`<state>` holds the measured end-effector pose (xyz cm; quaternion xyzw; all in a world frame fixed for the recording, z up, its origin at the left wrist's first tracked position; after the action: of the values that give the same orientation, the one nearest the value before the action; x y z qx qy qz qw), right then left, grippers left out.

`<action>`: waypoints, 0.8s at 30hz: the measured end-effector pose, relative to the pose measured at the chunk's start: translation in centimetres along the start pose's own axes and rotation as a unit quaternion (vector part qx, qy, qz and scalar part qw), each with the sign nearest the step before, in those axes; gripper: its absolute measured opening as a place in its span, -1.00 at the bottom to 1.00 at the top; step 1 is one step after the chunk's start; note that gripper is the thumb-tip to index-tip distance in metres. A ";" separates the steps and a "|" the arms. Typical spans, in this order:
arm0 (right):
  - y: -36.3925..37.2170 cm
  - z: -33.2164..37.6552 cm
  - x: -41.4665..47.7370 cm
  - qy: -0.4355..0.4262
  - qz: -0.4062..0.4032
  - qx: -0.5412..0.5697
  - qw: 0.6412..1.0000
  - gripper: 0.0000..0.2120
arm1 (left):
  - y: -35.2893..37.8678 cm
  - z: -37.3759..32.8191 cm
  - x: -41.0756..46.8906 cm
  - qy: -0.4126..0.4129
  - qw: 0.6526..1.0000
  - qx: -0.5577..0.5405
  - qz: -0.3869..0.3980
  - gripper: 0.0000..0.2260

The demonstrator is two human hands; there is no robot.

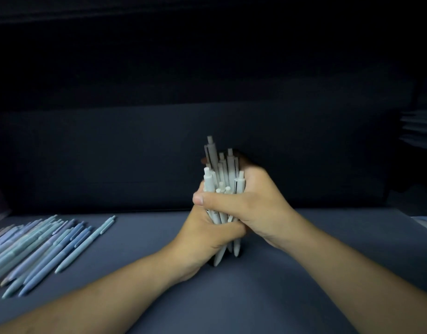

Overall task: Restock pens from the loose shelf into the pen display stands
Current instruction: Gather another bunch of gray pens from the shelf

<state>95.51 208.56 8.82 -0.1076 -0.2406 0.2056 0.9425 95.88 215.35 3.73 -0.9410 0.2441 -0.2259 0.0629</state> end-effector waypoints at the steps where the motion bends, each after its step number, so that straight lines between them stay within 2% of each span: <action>1: 0.1 -0.2 0.0 0.003 0.004 -0.006 1.000 -0.75 | 0.3 0.4 0.0 -0.019 1.000 -0.006 0.023 -0.65; 3: 0.2 -0.9 -0.1 0.009 0.015 0.005 1.000 -0.65 | 0.8 1.2 -0.2 -0.053 0.996 -0.002 0.064 -0.77; 5: 0.5 -1.4 -0.3 0.016 0.030 0.021 0.999 -0.59 | 0.9 1.6 -0.3 -0.071 0.995 0.003 0.073 -0.76; 10: 1.1 -1.8 -0.5 0.022 0.056 0.034 0.998 -0.68 | 0.0 1.5 -0.3 -0.053 0.998 -0.022 0.010 -0.92; 13: 0.8 -2.0 -0.3 0.022 0.017 0.027 0.999 -0.72 | -0.2 1.9 -0.3 -0.059 0.998 -0.033 -0.002 -0.94; 17: -0.4 -2.4 -0.3 0.024 -0.045 0.032 0.998 -0.76 | 1.0 1.7 0.0 -0.060 0.997 -0.019 0.050 -0.81; 20: -0.9 -2.3 -0.5 0.029 -0.054 0.049 0.997 -0.77 | 2.2 1.5 0.2 -0.062 0.994 0.011 0.092 -0.75; 24: -1.0 -2.2 -0.5 0.024 -0.049 0.049 0.997 -0.70 | 2.3 1.5 0.1 -0.063 0.994 0.008 0.093 -0.73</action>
<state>96.51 207.24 6.98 -0.0543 -0.2121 0.1681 0.9612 95.65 213.25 1.94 -0.9261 0.3240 -0.1614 0.1067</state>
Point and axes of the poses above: each hand's wrist, its own x-axis towards the middle knuckle, its own y-axis out of the palm, z = x × y, the point moved 10 cm from there along x, towards the middle knuckle, and after that the axes turned 11 degrees about z, right-handed, at the moved point
